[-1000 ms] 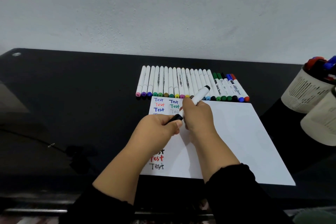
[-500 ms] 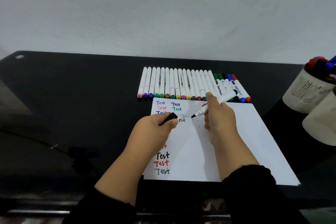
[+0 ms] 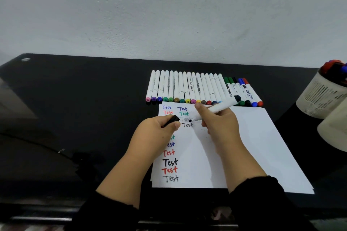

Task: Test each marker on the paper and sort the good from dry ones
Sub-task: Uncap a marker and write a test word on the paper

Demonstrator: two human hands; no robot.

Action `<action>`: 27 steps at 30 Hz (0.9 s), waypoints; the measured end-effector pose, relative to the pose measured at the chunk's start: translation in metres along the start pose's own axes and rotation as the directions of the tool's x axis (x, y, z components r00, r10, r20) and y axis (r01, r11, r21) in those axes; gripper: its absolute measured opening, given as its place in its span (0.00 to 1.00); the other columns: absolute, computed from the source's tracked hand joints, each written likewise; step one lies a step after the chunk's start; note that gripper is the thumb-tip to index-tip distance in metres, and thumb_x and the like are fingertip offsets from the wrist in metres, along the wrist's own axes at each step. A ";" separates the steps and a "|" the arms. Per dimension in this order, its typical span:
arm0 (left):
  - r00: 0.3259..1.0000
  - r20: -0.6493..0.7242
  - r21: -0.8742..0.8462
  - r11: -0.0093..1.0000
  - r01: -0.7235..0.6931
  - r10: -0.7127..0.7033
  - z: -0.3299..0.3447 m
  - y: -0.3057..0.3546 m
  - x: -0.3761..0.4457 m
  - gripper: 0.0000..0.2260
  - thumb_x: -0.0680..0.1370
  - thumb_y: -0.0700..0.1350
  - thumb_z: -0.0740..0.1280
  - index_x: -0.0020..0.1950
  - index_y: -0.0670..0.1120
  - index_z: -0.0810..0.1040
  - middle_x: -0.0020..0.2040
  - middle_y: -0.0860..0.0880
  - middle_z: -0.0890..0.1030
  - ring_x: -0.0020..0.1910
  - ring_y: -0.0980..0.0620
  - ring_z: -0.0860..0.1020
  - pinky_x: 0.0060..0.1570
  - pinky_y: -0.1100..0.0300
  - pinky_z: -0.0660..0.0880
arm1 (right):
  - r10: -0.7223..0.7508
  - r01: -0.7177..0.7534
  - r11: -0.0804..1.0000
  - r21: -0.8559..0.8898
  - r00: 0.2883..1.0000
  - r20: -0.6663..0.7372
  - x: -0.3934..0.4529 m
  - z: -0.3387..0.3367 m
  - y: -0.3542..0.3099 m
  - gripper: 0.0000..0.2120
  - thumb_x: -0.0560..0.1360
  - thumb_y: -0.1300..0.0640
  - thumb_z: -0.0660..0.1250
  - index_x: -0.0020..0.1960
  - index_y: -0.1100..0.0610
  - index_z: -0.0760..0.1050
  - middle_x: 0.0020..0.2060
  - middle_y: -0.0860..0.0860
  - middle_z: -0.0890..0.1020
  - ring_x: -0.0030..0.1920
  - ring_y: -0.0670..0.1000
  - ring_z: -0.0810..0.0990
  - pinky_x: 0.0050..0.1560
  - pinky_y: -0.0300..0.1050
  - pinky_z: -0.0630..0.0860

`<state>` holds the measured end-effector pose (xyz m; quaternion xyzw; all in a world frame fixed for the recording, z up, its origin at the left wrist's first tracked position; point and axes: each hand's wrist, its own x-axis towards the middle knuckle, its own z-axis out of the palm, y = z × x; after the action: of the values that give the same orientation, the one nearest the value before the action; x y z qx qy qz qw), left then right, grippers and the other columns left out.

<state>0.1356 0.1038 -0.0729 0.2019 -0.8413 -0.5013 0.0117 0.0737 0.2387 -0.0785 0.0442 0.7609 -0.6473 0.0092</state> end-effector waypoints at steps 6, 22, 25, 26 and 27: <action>1.000 0.019 0.016 1.000 0.008 -0.008 -0.001 -0.002 0.004 0.15 0.78 0.52 0.65 0.65 0.56 0.75 0.43 0.60 0.76 0.38 0.62 0.75 0.32 0.68 0.68 | -0.082 0.082 0.986 -0.144 0.997 0.006 -0.002 0.007 0.005 0.15 0.74 0.57 0.66 0.33 0.56 0.63 0.29 0.51 0.71 0.28 0.46 0.69 0.24 0.31 0.64; 1.000 0.014 -0.009 1.000 -0.016 0.016 -0.002 -0.005 0.006 0.14 0.77 0.52 0.65 0.63 0.56 0.76 0.38 0.63 0.74 0.35 0.64 0.74 0.26 0.73 0.67 | -0.132 0.137 0.963 -0.232 0.990 0.041 -0.002 0.014 0.011 0.18 0.72 0.62 0.64 0.31 0.54 0.57 0.27 0.50 0.62 0.29 0.49 0.62 0.31 0.42 0.59; 1.000 0.019 -0.017 1.000 -0.006 0.006 -0.002 -0.005 0.006 0.14 0.77 0.52 0.65 0.63 0.56 0.76 0.38 0.62 0.75 0.35 0.64 0.75 0.24 0.74 0.67 | -0.121 0.122 0.977 -0.177 0.992 0.016 -0.002 0.013 0.011 0.18 0.72 0.63 0.63 0.31 0.54 0.56 0.27 0.49 0.61 0.30 0.49 0.61 0.32 0.42 0.59; 1.000 0.018 -0.023 1.000 -0.003 0.003 -0.002 -0.005 0.006 0.14 0.77 0.51 0.65 0.63 0.56 0.76 0.38 0.62 0.75 0.35 0.64 0.75 0.22 0.75 0.66 | -0.122 0.124 0.977 -0.172 0.992 0.022 -0.003 0.013 0.010 0.18 0.72 0.63 0.63 0.31 0.54 0.56 0.27 0.49 0.61 0.30 0.49 0.61 0.32 0.42 0.59; 1.000 0.015 -0.028 1.000 -0.003 0.004 -0.002 -0.004 0.006 0.14 0.77 0.51 0.65 0.63 0.56 0.76 0.38 0.62 0.75 0.34 0.64 0.75 0.22 0.76 0.66 | -0.125 0.129 0.975 -0.179 0.992 0.033 -0.003 0.013 0.011 0.18 0.72 0.63 0.64 0.31 0.54 0.56 0.27 0.49 0.61 0.30 0.49 0.61 0.32 0.42 0.59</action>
<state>0.1322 0.0980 -0.0764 0.1964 -0.8347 -0.5144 0.0091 0.0767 0.2273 -0.0908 -0.0126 0.8178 -0.5751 -0.0198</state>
